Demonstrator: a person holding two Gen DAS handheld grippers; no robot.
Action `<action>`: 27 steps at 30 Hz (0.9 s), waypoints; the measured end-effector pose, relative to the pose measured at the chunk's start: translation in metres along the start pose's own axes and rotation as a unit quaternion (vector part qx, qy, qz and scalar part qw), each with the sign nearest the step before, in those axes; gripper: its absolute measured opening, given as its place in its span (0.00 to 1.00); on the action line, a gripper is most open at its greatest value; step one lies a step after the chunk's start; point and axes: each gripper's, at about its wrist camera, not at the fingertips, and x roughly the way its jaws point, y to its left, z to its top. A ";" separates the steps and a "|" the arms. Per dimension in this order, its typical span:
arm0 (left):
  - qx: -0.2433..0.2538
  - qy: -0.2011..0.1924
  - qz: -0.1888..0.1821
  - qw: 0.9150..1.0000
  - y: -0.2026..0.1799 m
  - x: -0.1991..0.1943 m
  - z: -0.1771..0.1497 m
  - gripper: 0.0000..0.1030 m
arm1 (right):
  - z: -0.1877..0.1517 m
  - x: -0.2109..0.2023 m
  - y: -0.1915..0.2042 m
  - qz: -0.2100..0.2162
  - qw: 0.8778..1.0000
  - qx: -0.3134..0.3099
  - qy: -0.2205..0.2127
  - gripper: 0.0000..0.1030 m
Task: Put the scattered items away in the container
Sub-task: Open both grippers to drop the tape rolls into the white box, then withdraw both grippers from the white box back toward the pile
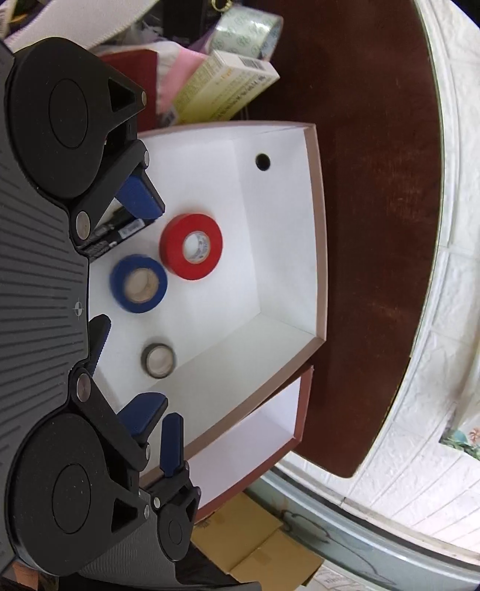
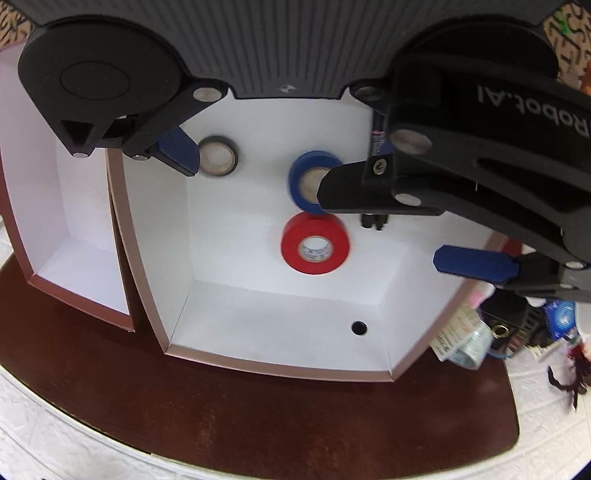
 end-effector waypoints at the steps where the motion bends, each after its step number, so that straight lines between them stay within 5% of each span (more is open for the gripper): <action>1: -0.001 -0.001 -0.001 1.000 0.000 -0.003 -0.002 1.00 | -0.002 -0.003 0.002 0.002 1.000 0.003 -0.003 1.00; 18: -0.009 -0.034 -0.003 0.999 0.008 -0.066 -0.030 1.00 | -0.018 -0.054 0.043 -0.005 0.999 0.008 -0.030 1.00; 27: 0.011 -0.093 -0.009 0.996 0.031 -0.137 -0.092 1.00 | -0.062 -0.102 0.100 0.003 0.994 0.008 -0.108 1.00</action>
